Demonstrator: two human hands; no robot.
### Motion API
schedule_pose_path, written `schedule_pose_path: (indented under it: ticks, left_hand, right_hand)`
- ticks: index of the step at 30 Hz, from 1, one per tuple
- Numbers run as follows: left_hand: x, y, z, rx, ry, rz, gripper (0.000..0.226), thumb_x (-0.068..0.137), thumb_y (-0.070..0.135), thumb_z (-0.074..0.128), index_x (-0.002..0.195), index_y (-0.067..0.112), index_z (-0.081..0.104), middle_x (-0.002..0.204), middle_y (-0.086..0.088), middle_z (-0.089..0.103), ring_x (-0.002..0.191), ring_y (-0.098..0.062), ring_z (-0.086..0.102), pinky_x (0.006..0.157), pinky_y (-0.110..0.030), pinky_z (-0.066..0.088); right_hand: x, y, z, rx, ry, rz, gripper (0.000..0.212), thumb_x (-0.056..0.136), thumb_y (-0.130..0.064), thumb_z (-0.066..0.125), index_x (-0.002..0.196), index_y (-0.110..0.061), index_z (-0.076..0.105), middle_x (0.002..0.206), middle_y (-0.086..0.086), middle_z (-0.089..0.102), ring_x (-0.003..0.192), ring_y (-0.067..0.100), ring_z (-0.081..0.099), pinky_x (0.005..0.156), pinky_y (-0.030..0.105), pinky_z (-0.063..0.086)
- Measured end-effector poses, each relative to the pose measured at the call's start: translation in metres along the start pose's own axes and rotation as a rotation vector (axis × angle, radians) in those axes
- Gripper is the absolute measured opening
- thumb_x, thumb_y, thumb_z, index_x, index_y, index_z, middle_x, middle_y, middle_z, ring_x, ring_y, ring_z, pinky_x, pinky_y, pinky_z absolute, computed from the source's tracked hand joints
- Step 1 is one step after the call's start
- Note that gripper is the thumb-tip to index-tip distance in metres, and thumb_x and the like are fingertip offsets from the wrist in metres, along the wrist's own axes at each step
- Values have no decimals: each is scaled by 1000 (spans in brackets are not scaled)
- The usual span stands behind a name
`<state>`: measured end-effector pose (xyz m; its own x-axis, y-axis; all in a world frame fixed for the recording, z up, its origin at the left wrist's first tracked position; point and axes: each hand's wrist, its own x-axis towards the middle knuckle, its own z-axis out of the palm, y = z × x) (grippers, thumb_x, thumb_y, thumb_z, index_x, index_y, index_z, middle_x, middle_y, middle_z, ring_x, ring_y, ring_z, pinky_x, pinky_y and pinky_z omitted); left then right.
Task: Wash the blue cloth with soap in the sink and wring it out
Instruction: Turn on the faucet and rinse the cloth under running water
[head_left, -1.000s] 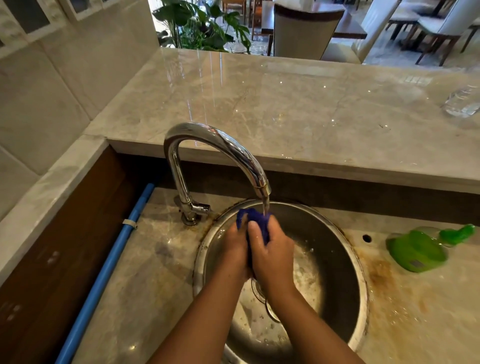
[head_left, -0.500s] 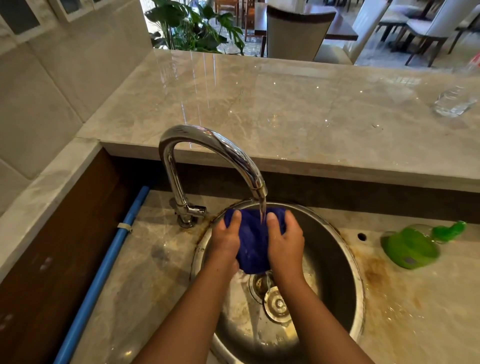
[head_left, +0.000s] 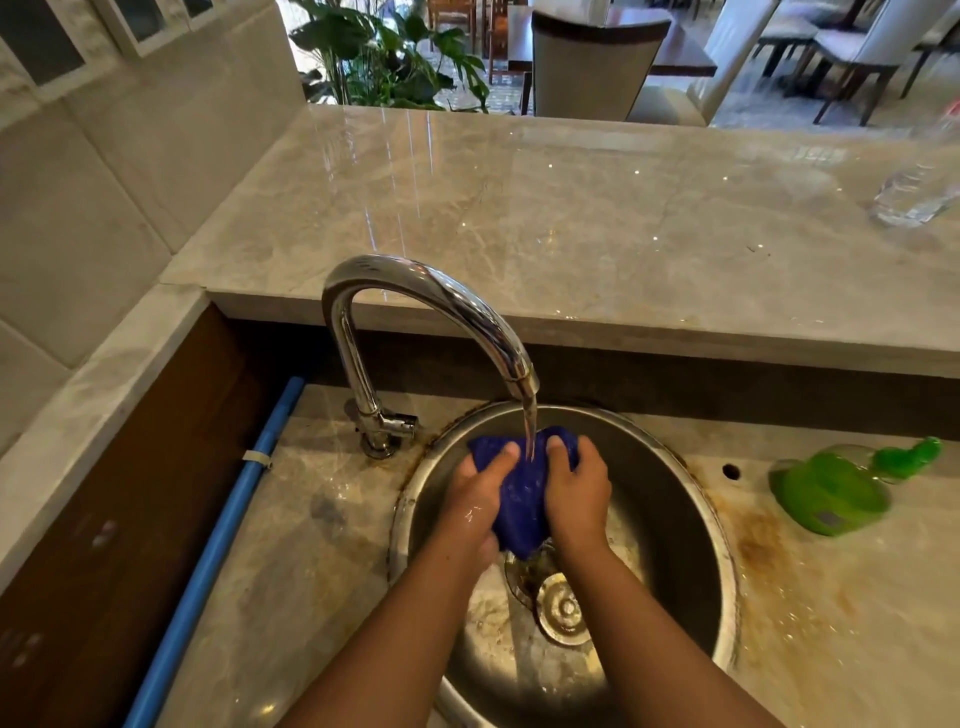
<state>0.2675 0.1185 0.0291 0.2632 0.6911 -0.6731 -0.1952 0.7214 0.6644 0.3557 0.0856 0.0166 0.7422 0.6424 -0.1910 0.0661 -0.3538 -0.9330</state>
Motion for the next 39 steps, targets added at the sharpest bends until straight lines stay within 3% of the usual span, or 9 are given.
schedule_pose_path:
  ticks: [6,11,16,19,25,29,32,36,39]
  left_hand:
    - [-5,11,8,-68,103,-124,36,100,38,50,94,6,66,72,-11,65,70,-26,63,66,-34,49]
    - [-16,-4,9,-76,22,-101,41,97,45,55,103,8,73,93,-15,77,90,-32,73,85,-45,58]
    - [-22,0,6,-8,-40,32,22,94,27,64,116,19,63,106,-10,74,99,-29,72,93,-53,56]
    - [-14,5,1,13,79,59,33,94,37,64,122,21,60,111,-7,71,100,-29,69,86,-51,58]
    - [-12,9,11,87,195,17,43,99,49,49,98,9,66,78,-9,68,71,-23,65,65,-32,53]
    - [-9,-7,9,-36,75,-15,39,95,47,57,109,13,71,99,-13,77,92,-30,73,87,-47,58]
    - [-15,-4,11,-72,-37,0,16,98,30,59,106,18,67,103,-12,75,93,-29,72,78,-43,58]
    - [-14,9,9,14,45,114,26,96,28,62,118,15,61,108,-11,71,96,-29,69,79,-46,59]
    - [-5,18,5,156,177,84,20,97,41,57,101,22,63,95,-5,69,85,-25,66,77,-42,56]
  right_hand:
    - [-39,-12,6,-333,-212,-461,13,100,-30,53,100,-19,60,76,-9,61,64,5,57,59,14,41]
    - [-10,-7,13,-277,-137,-289,22,99,-36,49,90,-20,60,74,-1,66,67,16,63,61,38,53]
    - [6,2,3,-91,-70,-6,25,103,-28,49,86,-13,58,77,3,64,69,19,62,56,25,45]
    - [-9,-9,-3,60,-58,-40,24,103,-25,50,84,-13,58,72,1,60,56,3,54,50,13,43]
    - [-44,-17,10,-99,-166,-231,20,100,-36,52,90,-22,62,76,-2,66,67,9,62,62,26,52]
    - [-12,-6,16,-221,-38,-105,34,101,-41,49,78,-18,58,71,0,62,66,18,59,63,39,49]
    - [10,4,12,-133,-42,42,33,102,-35,51,75,-16,56,70,0,61,64,14,56,57,29,43]
    - [4,0,8,19,11,23,28,102,-28,51,79,-13,57,74,4,59,66,15,54,61,28,40]
    - [-22,-10,-3,111,-119,-69,28,102,-27,51,82,-10,62,75,12,64,64,15,56,60,29,47]
